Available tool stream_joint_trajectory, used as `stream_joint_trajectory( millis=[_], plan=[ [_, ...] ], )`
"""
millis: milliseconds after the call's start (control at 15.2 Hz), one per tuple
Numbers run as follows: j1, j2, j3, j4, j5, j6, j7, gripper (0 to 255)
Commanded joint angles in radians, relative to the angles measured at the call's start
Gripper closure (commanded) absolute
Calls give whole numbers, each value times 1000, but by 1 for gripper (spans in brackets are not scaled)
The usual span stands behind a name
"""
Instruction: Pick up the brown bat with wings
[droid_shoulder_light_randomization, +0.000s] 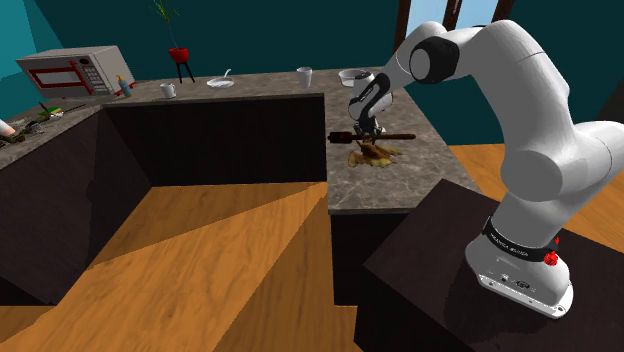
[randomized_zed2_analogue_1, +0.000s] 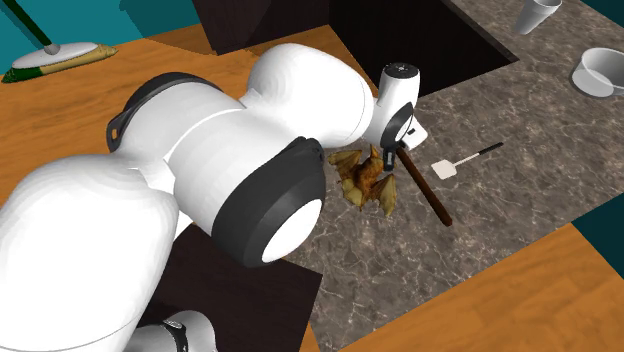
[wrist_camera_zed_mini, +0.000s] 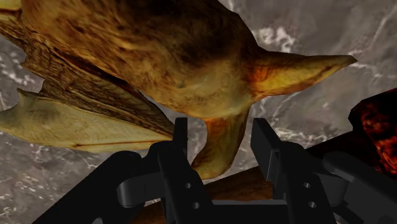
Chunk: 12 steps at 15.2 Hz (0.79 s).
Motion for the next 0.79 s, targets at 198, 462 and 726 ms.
stream_joint_trajectory(
  millis=[198, 462, 726],
  plan=[
    [0, 0, 0, 0, 0, 1, 0, 255],
    [0, -10, 0, -3, 0, -6, -1, 255],
    [1, -53, 1, -22, 1, -30, -7, 255]
  ],
)
